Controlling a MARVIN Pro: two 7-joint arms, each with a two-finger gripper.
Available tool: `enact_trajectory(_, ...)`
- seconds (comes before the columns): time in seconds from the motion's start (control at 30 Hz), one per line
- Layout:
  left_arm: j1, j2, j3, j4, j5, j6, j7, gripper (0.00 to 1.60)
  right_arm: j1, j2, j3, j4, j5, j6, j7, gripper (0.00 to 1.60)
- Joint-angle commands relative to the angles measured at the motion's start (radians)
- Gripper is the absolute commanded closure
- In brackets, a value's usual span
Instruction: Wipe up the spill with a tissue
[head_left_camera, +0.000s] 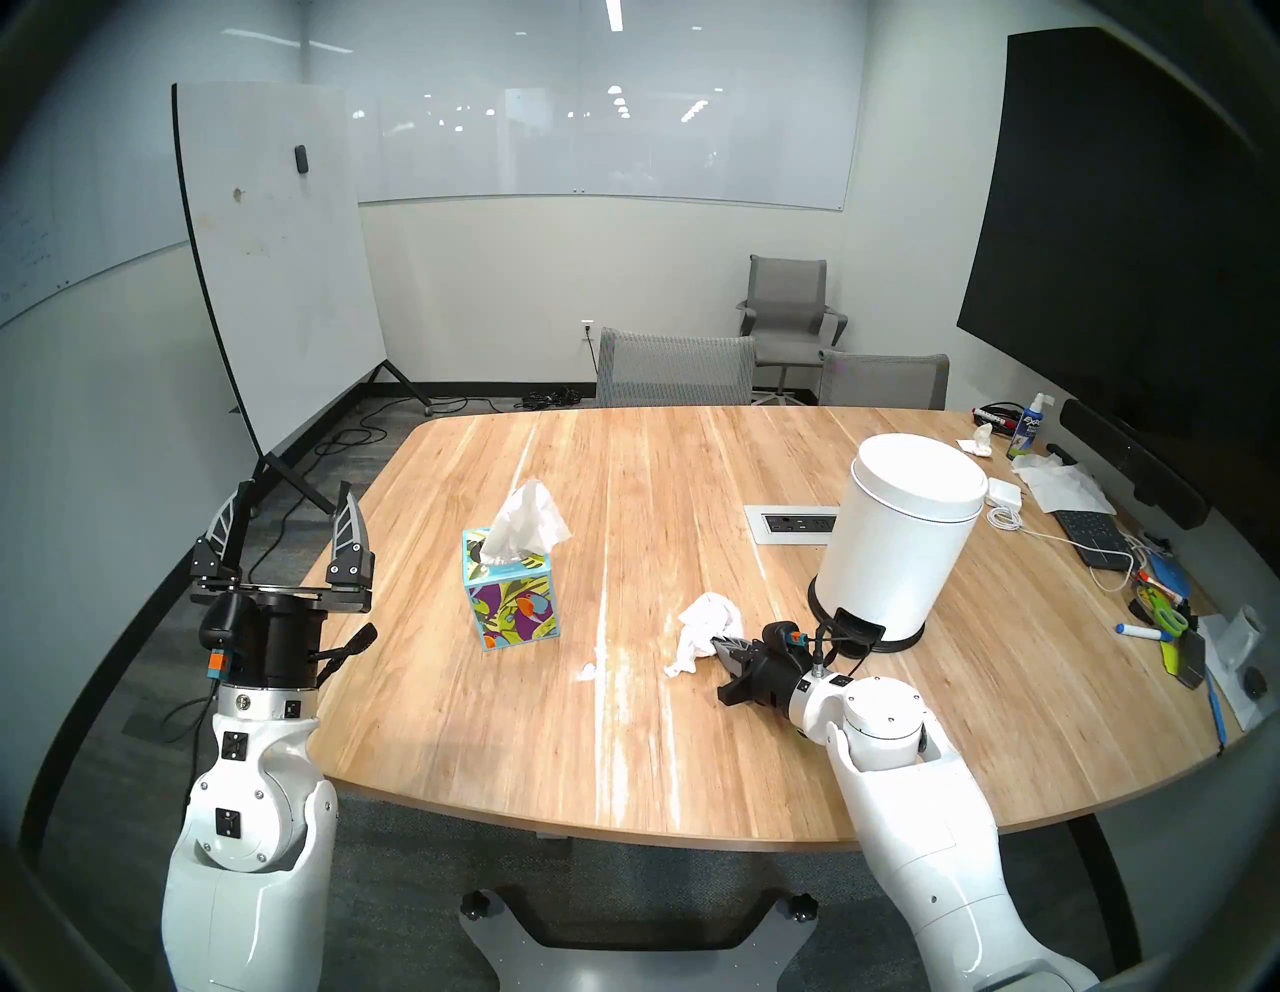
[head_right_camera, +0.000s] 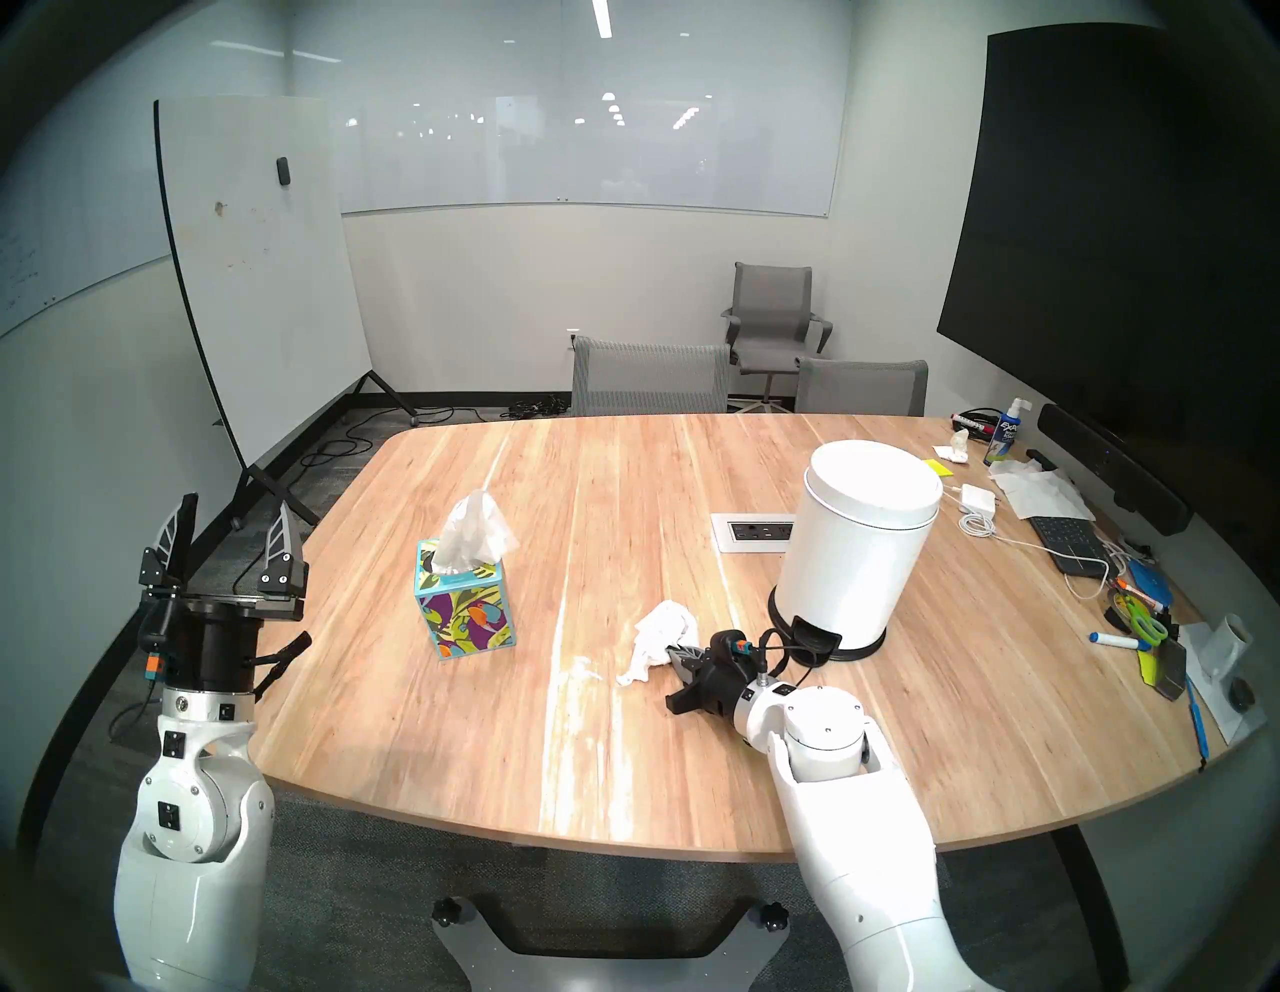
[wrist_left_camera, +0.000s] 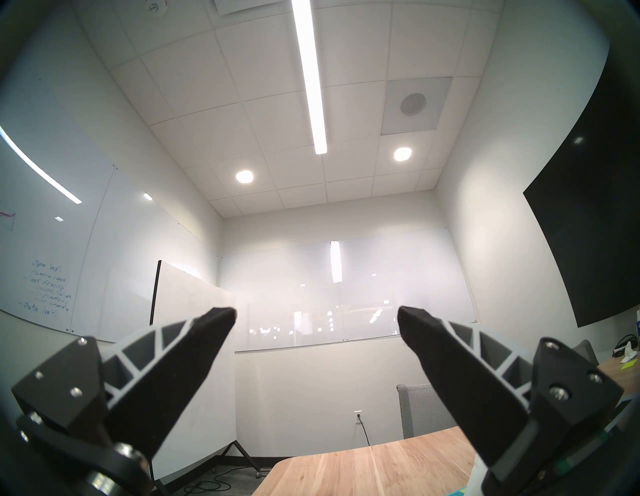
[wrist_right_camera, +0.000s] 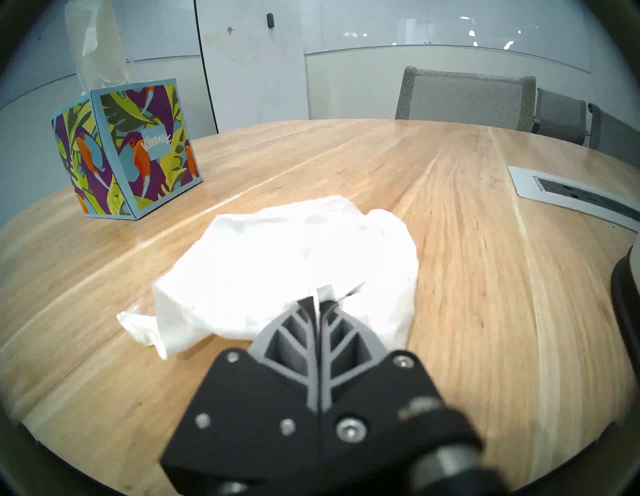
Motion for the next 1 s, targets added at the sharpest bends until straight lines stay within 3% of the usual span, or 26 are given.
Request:
enact_trajectory(0.0, 0.002, -0.002, -0.002, -0.018, 0.001, -0.007, 0.001, 0.0, -0.01, -0.003, 0.006, 0.023, 0.006, -0.013, -0.003, 1.6)
enact_trajectory(0.17, 0.002, -0.002, -0.002, -0.017, 0.0, -0.007, 0.001, 0.0, -0.025, 0.032, 0.049, 0.012, 0.019, -0.016, 0.014, 1.6)
enact_trajectory(0.5, 0.002, -0.002, -0.002, -0.017, 0.001, -0.007, 0.001, 0.0, -0.08, 0.046, 0.084, -0.035, 0.034, -0.02, 0.034, 1.6)
enact_trajectory(0.63, 0.002, -0.002, -0.002, -0.018, 0.001, -0.007, 0.001, 0.0, -0.083, 0.034, 0.072, -0.045, 0.029, -0.018, 0.032, 1.6)
enact_trajectory(0.97, 0.002, -0.002, -0.002, -0.017, 0.0, -0.007, 0.001, 0.0, -0.008, -0.013, 0.011, 0.017, 0.007, -0.019, 0.015, 1.6)
